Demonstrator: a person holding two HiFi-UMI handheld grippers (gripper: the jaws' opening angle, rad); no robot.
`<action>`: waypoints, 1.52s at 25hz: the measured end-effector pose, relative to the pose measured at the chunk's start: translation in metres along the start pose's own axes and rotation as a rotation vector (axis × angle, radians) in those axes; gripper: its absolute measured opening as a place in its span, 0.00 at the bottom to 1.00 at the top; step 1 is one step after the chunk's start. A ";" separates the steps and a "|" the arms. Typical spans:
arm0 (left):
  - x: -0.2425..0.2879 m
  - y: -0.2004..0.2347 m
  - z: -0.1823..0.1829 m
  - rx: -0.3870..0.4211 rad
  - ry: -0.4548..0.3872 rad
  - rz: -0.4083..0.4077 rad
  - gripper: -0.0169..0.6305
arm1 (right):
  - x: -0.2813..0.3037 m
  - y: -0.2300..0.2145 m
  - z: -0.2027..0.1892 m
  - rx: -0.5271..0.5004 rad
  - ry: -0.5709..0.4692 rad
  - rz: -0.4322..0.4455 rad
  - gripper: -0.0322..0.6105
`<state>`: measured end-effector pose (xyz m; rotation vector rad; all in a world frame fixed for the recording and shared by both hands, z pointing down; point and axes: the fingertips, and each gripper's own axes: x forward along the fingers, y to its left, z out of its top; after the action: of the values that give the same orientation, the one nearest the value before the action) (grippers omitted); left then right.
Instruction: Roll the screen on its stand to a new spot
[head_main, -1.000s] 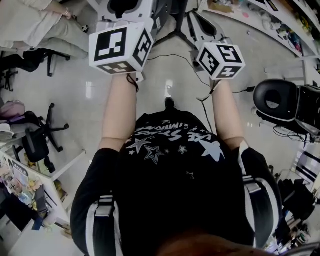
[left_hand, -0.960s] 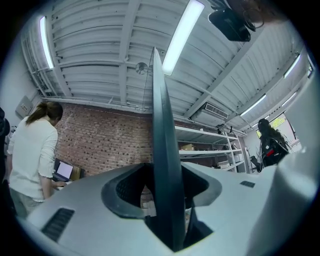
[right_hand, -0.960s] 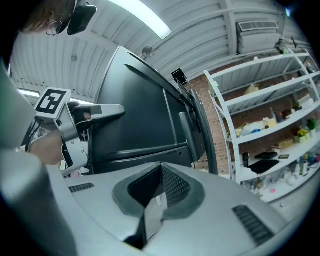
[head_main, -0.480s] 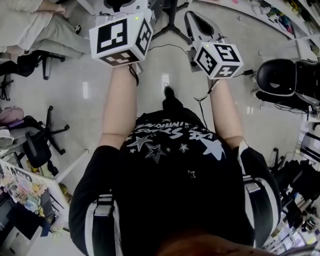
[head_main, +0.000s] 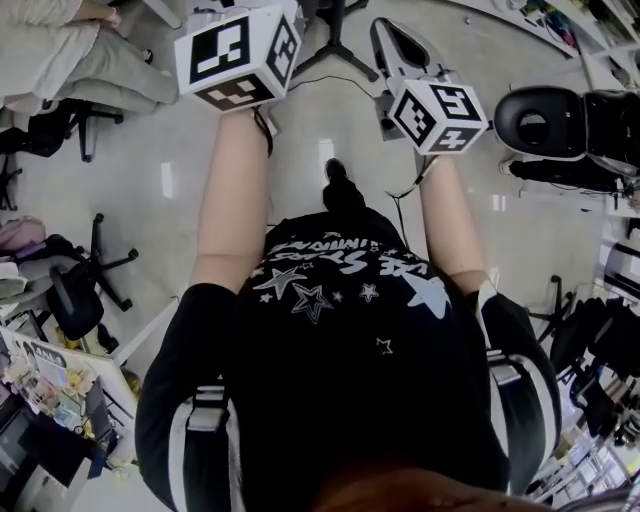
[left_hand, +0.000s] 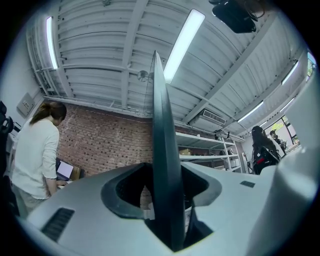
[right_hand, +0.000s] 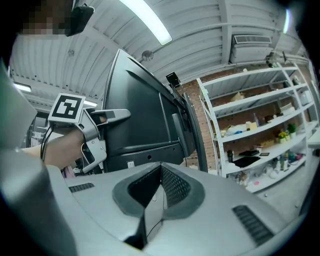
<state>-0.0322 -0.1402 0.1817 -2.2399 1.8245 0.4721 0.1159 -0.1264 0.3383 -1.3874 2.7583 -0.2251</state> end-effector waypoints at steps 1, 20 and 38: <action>-0.002 0.000 0.001 0.000 0.001 -0.001 0.37 | -0.003 0.001 -0.001 0.002 0.000 -0.002 0.06; -0.028 -0.012 0.007 0.083 0.063 -0.023 0.37 | -0.039 0.018 0.020 -0.016 -0.045 0.011 0.06; -0.155 -0.039 0.002 -0.172 0.088 -0.120 0.37 | -0.099 0.058 0.003 -0.027 -0.036 -0.035 0.06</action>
<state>-0.0229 0.0098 0.2371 -2.5052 1.7368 0.5342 0.1292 -0.0127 0.3241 -1.4325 2.7199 -0.1624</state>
